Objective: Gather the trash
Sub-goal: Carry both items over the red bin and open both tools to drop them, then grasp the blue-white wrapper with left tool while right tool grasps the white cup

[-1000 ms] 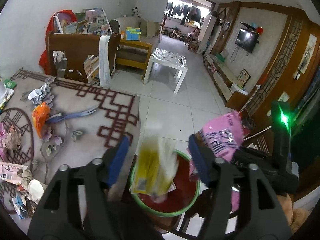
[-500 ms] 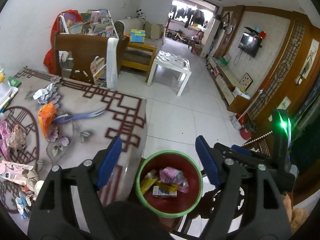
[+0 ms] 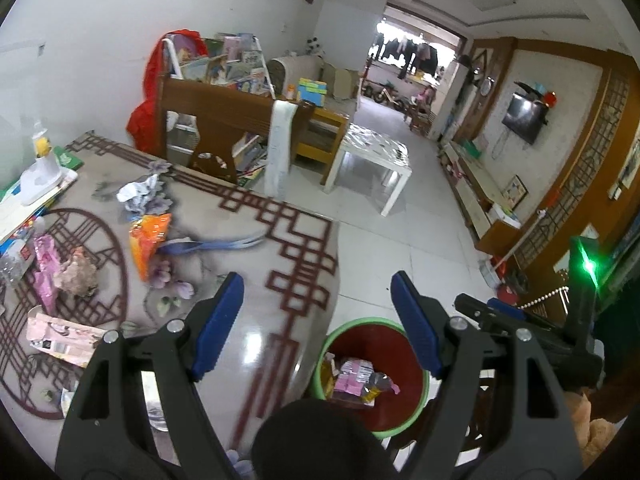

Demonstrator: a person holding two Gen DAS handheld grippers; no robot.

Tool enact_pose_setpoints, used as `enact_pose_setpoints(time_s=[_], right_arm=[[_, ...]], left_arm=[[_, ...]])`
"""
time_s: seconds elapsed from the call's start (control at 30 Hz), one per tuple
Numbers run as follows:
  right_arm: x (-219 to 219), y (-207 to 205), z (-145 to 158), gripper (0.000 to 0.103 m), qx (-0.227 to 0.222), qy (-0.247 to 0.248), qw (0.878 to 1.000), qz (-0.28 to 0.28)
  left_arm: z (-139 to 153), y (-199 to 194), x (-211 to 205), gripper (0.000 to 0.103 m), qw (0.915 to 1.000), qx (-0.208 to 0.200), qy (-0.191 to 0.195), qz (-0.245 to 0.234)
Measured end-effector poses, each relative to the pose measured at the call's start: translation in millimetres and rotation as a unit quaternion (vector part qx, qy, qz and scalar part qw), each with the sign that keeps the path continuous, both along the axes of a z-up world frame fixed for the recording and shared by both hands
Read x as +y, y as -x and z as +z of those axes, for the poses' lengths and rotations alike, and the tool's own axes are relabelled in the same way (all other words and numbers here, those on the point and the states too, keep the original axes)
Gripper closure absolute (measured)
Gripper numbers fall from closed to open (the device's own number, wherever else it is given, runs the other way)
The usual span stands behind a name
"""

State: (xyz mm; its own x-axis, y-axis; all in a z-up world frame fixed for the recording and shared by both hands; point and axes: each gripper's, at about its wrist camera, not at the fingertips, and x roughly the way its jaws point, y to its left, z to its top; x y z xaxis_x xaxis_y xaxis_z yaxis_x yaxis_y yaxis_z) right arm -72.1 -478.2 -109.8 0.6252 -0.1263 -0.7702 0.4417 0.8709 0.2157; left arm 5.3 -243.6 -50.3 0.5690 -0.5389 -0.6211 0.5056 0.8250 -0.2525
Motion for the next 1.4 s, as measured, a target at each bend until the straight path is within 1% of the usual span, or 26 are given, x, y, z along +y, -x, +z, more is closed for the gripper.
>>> enact_pose_setpoints(time_s=[0.17,0.23,0.27,0.33,0.4,0.43,0.57,0.67,0.8,0.9,0.97,1.0,1.03,1.07,1.1,1.17,1.23,1.3,1.4], right_arm=[[20.1,-10.2,4.3,0.034,-0.001,0.001,1.000,0.026],[32.1,-16.5,4.3,0.034,0.000,-0.004,0.999,0.042],[38.5,-20.8,4.7,0.034,0.001,-0.005,0.999,0.050],[54.2,-30.4,5.4,0.034,0.004,-0.002,0.997,0.071],[72.9,-39.7,7.3,0.034,0.002,-0.003,0.995,0.096],[81.5,-43.4,7.9,0.034,0.000,-0.005,0.994,0.107],[109.7,-53.7,7.6,0.034,0.001,-0.012,0.990,0.143],[132.8,-60.5,0.8,0.034,0.013,-0.016,0.985,0.172],[158.7,-65.4,-8.9,0.033,0.028,-0.031,0.979,0.199],[178.9,-67.2,-15.5,0.033,0.040,-0.043,0.973,0.222],[192.2,-69.2,-19.9,0.033,0.047,-0.049,0.969,0.237],[199.6,-71.0,-22.3,0.033,0.051,-0.053,0.966,0.246],[206.4,-73.0,-24.3,0.033,0.054,-0.055,0.964,0.255],[212.3,-74.3,-25.8,0.033,0.057,-0.055,0.962,0.261],[218.8,-76.6,-28.1,0.033,0.060,-0.055,0.960,0.269],[228.6,-80.5,-34.1,0.033,0.069,-0.058,0.955,0.281],[236.9,-84.6,-41.9,0.033,0.079,-0.060,0.952,0.290],[245.5,-91.1,-53.2,0.033,0.095,-0.064,0.948,0.298],[253.8,-98.5,-66.4,0.033,0.110,-0.067,0.944,0.305]], left_arm=[[-6.5,-5.2,36.1,0.030,0.9995,0.002,-0.011,0.030],[-13.9,-10.3,61.1,0.028,0.9980,0.011,-0.014,0.060],[-18.5,-13.3,74.4,0.025,0.9967,0.020,-0.012,0.078],[-30.2,-18.6,104.2,0.025,0.9923,0.038,-0.009,0.118],[-44.7,-21.4,134.8,0.025,0.9859,0.053,-0.015,0.158],[-56.7,-20.9,157.0,0.025,0.9809,0.061,-0.028,0.182],[-95.7,-12.9,212.1,0.025,0.9687,0.087,-0.069,0.222],[-130.6,-5.9,242.4,0.025,0.9616,0.111,-0.102,0.230],[-163.3,-8.0,260.5,0.025,0.9568,0.145,-0.111,0.227],[-173.4,-11.8,257.1,0.025,0.9610,0.145,-0.112,0.207],[-180.8,-18.0,251.2,0.025,0.9623,0.145,-0.129,0.191],[-182.9,-20.3,248.3,0.027,0.9627,0.147,-0.132,0.185],[-186.9,-23.6,246.8,0.033,0.9630,0.150,-0.136,0.178],[-190.7,-25.5,247.1,0.044,0.9629,0.155,-0.136,0.174],[-193.3,-27.2,248.0,0.048,0.9619,0.163,-0.135,0.173],[-193.6,-28.0,253.3,0.063,0.9623,0.170,-0.121,0.174],[-188.2,-26.3,256.7,0.073,0.9636,0.171,-0.110,0.174],[-180.5,-23.6,259.7,0.075,0.9637,0.162,-0.108,0.182],[-159.4,-19.4,266.4,0.075,0.9640,0.146,-0.089,0.204]])
